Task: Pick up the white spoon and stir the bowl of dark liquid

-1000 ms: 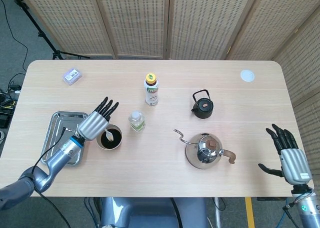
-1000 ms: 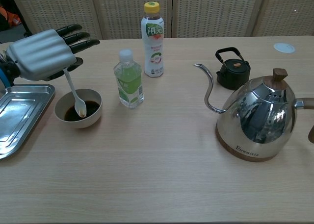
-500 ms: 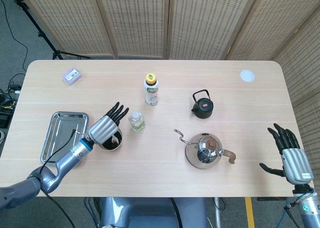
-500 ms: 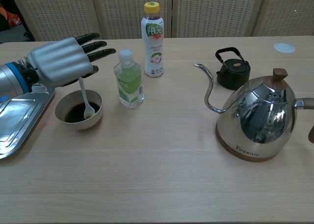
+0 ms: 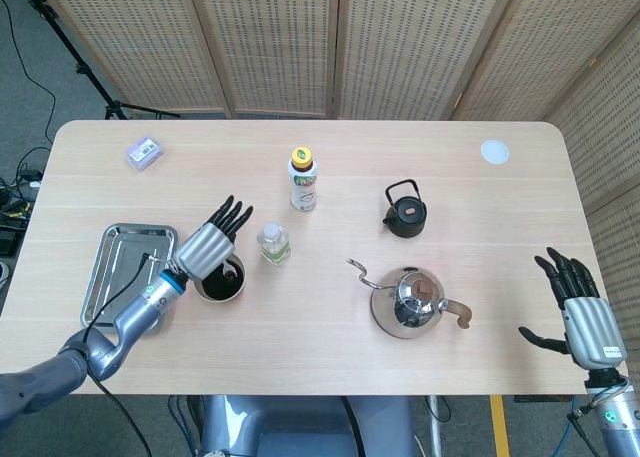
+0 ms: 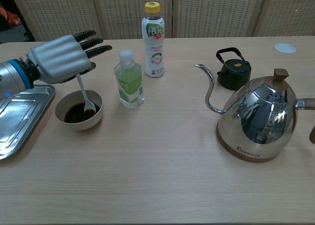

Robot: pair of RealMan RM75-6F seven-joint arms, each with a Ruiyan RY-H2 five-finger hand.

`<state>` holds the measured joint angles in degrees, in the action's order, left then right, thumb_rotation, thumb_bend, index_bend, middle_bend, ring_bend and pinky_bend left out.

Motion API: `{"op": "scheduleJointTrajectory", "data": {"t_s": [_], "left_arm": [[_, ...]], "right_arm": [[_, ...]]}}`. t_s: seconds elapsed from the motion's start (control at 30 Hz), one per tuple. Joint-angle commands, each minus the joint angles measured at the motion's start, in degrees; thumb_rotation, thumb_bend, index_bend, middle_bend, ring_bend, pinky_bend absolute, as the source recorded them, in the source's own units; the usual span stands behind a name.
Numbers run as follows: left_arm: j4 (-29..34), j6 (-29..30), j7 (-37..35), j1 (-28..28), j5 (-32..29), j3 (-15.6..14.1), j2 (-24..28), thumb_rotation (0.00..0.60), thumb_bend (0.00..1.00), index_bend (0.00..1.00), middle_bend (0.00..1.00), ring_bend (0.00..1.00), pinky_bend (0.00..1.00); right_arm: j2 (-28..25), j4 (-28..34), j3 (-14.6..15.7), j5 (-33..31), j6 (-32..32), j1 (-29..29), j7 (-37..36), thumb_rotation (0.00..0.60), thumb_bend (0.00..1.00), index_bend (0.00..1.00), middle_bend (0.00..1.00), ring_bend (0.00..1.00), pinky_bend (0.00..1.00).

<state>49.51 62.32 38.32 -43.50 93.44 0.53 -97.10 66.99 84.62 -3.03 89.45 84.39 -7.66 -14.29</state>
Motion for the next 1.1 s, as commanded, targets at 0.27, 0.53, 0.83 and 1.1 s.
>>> {"op": "scheduleJointTrajectory", "data": {"t_s": [0.27, 0.53, 0.83, 1.1], "left_arm": [[1.34, 1.07, -1.01, 1.23, 0.5, -1.24, 2.65, 0.6, 0.38, 0.66, 0.0, 0.0, 0.0], [4.44, 0.38, -1.5, 1.1, 1.65, -2.49, 3.38, 0.6, 0.38, 0.66, 0.0, 0.0, 0.0], [5.0, -0.27, 0.13, 0.11, 1.51, -1.41, 2.07, 0.6, 0.38, 0.66, 0.0, 0.0, 0.0], [1.51, -2.6, 0.66, -1.08, -0.99, 0.78, -0.6, 0.6, 0.38, 0.66, 0.0, 0.0, 0.0]], "right_arm": [[0.01, 0.18, 0.12, 0.33, 0.23, 0.06, 0.22, 0.6, 0.0, 0.07, 0.0, 0.0, 0.0], [-0.05, 0.35, 0.14, 0.4, 0.39, 0.13, 0.28, 0.6, 0.0, 0.07, 0.0, 0.0, 0.0], [-0.15, 0.27, 0.11, 0.28, 0.28, 0.11, -0.05, 0.6, 0.0, 0.07, 0.0, 0.0, 0.0], [-0.2, 0.19, 0.02, 0.13, 0.24, 0.1, -0.21, 0.6, 0.0, 0.07, 0.0, 0.0, 0.0]]}}
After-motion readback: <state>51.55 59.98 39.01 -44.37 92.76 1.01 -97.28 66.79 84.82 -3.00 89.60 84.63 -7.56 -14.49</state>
